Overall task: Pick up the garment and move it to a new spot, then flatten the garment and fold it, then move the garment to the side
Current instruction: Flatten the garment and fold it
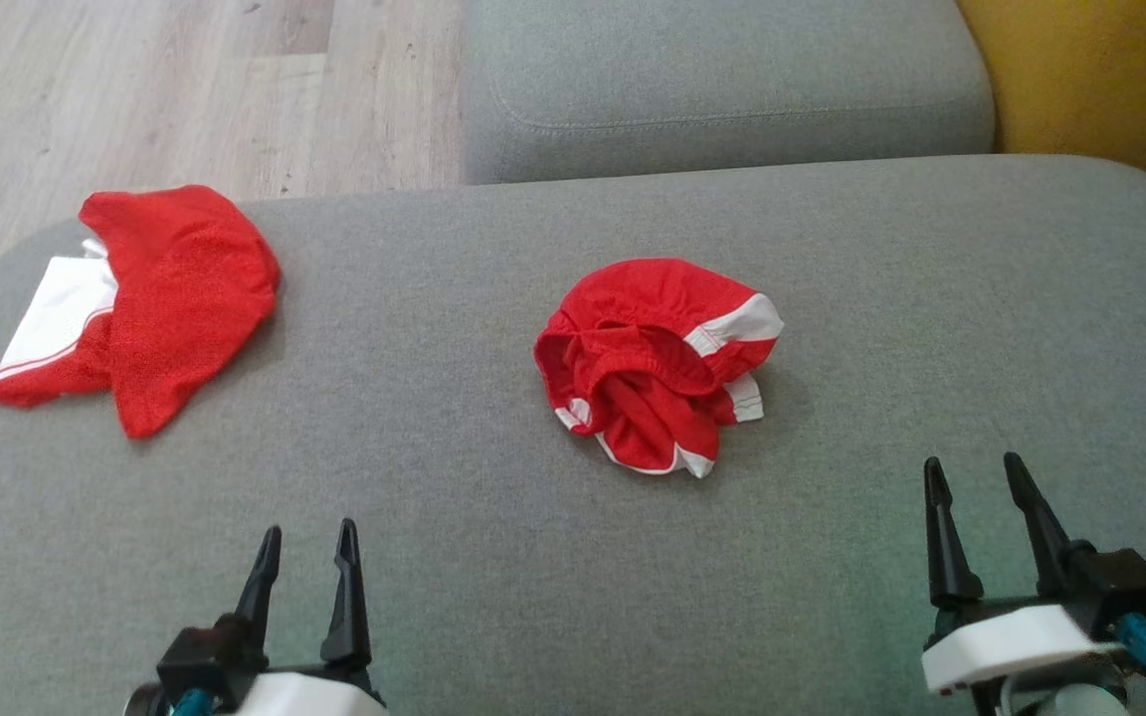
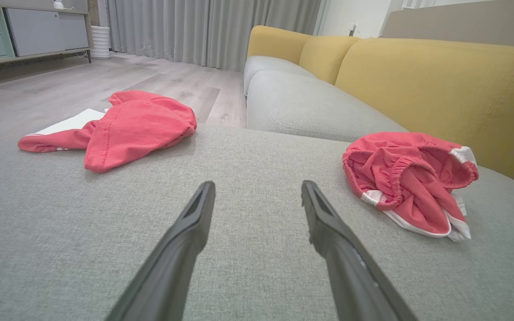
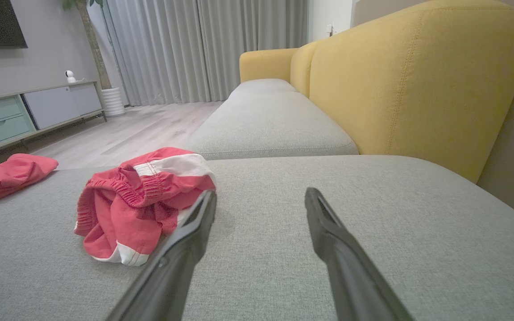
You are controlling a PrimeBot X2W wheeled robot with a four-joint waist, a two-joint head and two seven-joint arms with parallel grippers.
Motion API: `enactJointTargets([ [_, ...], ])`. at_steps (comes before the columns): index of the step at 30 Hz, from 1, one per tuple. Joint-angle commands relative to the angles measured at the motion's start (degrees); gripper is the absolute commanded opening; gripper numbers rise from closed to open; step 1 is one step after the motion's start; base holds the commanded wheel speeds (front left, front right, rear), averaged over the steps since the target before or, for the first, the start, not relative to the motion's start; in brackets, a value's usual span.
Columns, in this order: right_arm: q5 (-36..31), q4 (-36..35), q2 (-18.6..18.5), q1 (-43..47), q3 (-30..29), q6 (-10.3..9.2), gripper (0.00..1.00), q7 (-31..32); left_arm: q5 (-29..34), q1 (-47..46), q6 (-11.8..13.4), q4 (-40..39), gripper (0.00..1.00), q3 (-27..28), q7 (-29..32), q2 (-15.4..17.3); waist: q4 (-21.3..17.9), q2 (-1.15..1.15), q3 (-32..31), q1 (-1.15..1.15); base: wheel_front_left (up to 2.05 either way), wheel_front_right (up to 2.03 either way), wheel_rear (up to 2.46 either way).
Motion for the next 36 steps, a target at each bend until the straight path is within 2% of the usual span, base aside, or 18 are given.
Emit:
enactJointTargets([
  [1, 0.05, -1.71, -0.39, -1.96, 1.59, 0.43, 1.0, -0.79, 0.87, -2.47, 0.33, -1.28, 1.0, 2.18, -0.49, 0.03, 0.04, 0.0, 0.38, 0.0, 0.0, 0.0, 0.0],
  [5, -0.18, -2.08, -0.39, -2.43, 1.56, 0.43, 1.0, -0.79, 1.5, -4.18, 0.28, -1.88, 1.0, 0.92, 0.28, -0.57, 0.06, 0.0, 1.58, 0.0, 0.0, 0.0, 0.0],
  [10, -0.81, -2.9, -0.39, -5.12, 2.3, 0.43, 1.0, -0.79, 3.04, -11.66, -2.07, -2.52, 1.0, -4.12, 2.75, -3.42, -1.05, 0.0, 5.98, 0.0, 0.0, 0.0, 0.0],
  [14, -0.92, -2.73, -0.39, -8.29, 4.27, 0.43, 1.0, -0.79, 2.8, -19.57, -3.67, 0.08, 1.0, -8.45, 5.25, -5.77, -3.82, 0.0, 9.64, 0.0, 0.0, 0.0, 0.0],
  [19, -0.72, -2.39, -0.39, -11.44, 5.68, 0.43, 1.0, -0.79, 0.19, -27.77, -4.9, 5.85, 1.0, -13.48, 8.4, -6.64, -8.51, 0.0, 13.09, 0.0, 0.0, 0.0, 0.0],
  [29, 0.83, -2.08, -0.39, -13.74, 6.47, 0.43, 1.0, -0.79, -7.99, -36.58, -3.72, 15.2, 1.0, -21.13, 8.05, -6.72, -15.45, 0.0, 16.86, 0.0, 0.0, 0.0, 0.0],
  [36, 1.99, -2.39, -0.39, -14.19, 7.13, 0.43, 1.0, -0.79, -11.08, -41.88, -2.73, 20.7, 1.0, -23.54, 5.7, -6.72, -17.69, 0.0, 17.4, 0.0, 0.0, 0.0, 0.0],
])
